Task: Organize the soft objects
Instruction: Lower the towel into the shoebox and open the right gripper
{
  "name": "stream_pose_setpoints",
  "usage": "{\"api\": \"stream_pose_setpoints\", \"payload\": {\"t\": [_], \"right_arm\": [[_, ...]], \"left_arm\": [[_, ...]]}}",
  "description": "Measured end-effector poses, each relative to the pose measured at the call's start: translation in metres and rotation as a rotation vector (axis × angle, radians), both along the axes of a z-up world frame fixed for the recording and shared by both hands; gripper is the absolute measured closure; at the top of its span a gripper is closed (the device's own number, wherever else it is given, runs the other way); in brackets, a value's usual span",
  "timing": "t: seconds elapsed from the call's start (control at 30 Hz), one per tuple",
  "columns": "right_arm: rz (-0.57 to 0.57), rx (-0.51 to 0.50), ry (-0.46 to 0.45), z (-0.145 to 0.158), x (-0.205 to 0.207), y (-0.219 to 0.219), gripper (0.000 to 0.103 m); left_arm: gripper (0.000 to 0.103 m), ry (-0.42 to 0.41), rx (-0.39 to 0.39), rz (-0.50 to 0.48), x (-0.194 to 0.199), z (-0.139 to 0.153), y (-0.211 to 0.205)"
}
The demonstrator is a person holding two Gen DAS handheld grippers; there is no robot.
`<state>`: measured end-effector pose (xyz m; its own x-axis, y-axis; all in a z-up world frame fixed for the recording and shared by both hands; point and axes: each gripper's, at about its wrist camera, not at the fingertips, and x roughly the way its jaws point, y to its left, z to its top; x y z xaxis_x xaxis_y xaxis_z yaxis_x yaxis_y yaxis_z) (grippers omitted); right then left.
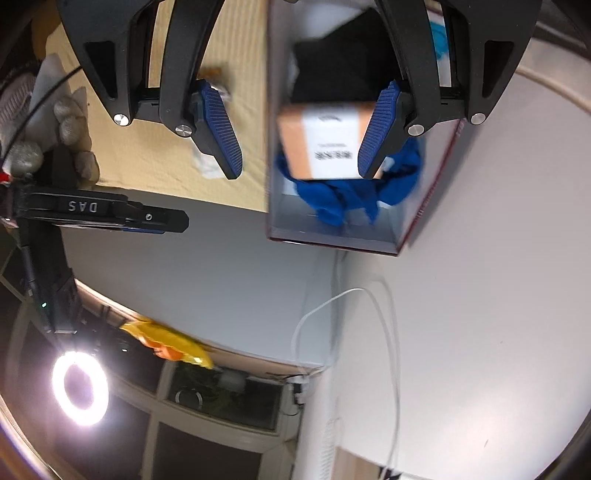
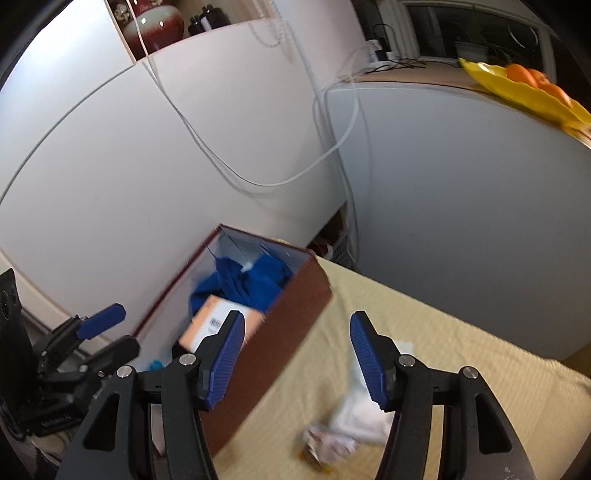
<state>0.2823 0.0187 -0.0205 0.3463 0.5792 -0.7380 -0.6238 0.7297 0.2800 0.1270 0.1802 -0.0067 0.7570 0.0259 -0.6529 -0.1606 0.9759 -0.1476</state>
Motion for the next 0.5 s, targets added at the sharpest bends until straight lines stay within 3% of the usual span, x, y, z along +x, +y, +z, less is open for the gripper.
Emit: {"api": "stream_pose_setpoints", "payload": {"t": [0.2,0.5], "right_arm": [[-0.042,-0.019,-0.021,-0.007,-0.016,-0.053,0.047],[-0.073,-0.066,0.013,-0.036,-0.026,-0.106,0.044]], "left_arm": [[0.038,-0.011,-0.010,-0.085,-0.017,-0.003,-0.039],[0.038,0.070,0.000,-0.209,-0.018,-0.034,-0.096]]}}
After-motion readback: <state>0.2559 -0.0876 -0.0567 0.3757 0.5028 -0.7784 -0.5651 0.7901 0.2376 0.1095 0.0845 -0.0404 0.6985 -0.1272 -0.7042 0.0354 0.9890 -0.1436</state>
